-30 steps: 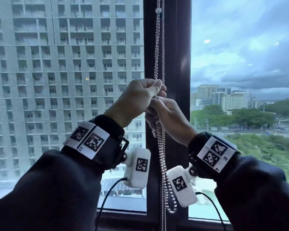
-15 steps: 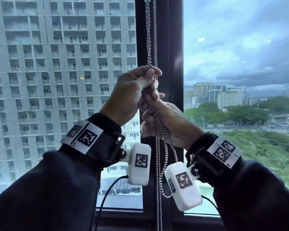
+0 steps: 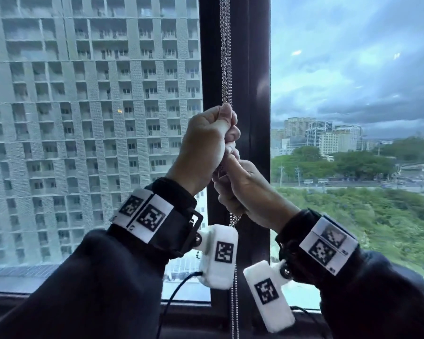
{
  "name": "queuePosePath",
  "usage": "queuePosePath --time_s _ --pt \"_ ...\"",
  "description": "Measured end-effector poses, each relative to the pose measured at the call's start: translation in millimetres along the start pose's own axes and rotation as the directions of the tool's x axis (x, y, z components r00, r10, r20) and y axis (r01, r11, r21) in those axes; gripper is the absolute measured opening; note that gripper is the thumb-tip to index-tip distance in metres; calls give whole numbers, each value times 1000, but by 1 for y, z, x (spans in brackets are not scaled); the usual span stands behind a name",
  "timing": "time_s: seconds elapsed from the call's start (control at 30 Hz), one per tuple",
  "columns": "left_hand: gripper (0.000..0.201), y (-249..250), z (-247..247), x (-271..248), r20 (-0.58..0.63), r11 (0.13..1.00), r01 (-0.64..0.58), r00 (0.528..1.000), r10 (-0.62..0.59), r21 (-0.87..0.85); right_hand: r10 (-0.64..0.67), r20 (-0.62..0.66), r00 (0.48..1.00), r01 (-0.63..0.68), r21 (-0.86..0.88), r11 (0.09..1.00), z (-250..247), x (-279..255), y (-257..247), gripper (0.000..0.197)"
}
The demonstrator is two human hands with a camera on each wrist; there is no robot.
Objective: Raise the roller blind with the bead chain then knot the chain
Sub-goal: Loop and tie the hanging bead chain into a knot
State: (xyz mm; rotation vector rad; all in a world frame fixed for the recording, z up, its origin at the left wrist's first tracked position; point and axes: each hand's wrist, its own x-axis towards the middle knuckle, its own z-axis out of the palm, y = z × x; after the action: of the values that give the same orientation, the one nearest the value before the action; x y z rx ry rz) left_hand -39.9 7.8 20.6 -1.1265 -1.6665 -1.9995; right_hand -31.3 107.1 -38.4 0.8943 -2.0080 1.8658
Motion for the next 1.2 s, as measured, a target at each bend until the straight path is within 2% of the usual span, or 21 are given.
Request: queuePosePath --time_s 0.1,0.2,0.3,0.37,0.43,0.57,0.67,0.73,0.8,0.87,0.93,0.97,1.07,1.2 --pt "34 -1 -7 -2 -59 981 -62 996 74 186 14 44 999 -12 -41 999 -13 -6 -3 44" --pt "34 -2 -18 -5 -112 924 -156 972 206 348 71 66 995 -79 141 987 -29 -7 -11 42" --pt "30 -1 -22 -8 -80 852 -233 949 304 469 94 16 995 -94 339 936 -40 4 -21 33" --pt "27 1 -21 -7 -42 804 -275 937 348 527 85 -48 995 -60 392 918 -41 11 -26 27" --pt "26 3 -19 -7 5 749 -302 929 371 590 58 -125 990 -6 382 924 -38 17 -30 25" --pt "22 -1 -24 -1 55 620 -307 918 392 722 -31 -247 969 85 210 974 -29 22 -35 25" --pt "29 -3 -27 -2 108 592 -299 936 336 748 -56 -210 976 89 150 985 -29 24 -40 34" --pt "23 0 -27 -7 158 577 -318 938 310 752 -69 -152 986 80 71 994 -28 24 -44 34" --pt "21 3 -27 -9 130 584 -294 943 307 757 -96 -121 988 92 -38 995 -25 24 -46 35" --pt "24 9 -28 -10 75 705 -218 971 229 675 -95 -139 986 85 -77 993 -24 26 -46 33" --pt "28 17 -28 -11 44 857 -51 998 34 513 -78 -155 985 69 -64 996 -25 28 -47 31" --pt "27 21 -29 -10 52 899 40 996 -69 436 -70 -149 986 62 -53 997 -26 29 -47 31" --pt "22 27 -34 -4 103 927 187 967 -232 326 -46 -98 994 47 7 999 -29 28 -47 35" --pt "17 26 -40 -2 108 923 266 946 -305 279 -27 -36 999 29 44 999 -36 27 -47 36"
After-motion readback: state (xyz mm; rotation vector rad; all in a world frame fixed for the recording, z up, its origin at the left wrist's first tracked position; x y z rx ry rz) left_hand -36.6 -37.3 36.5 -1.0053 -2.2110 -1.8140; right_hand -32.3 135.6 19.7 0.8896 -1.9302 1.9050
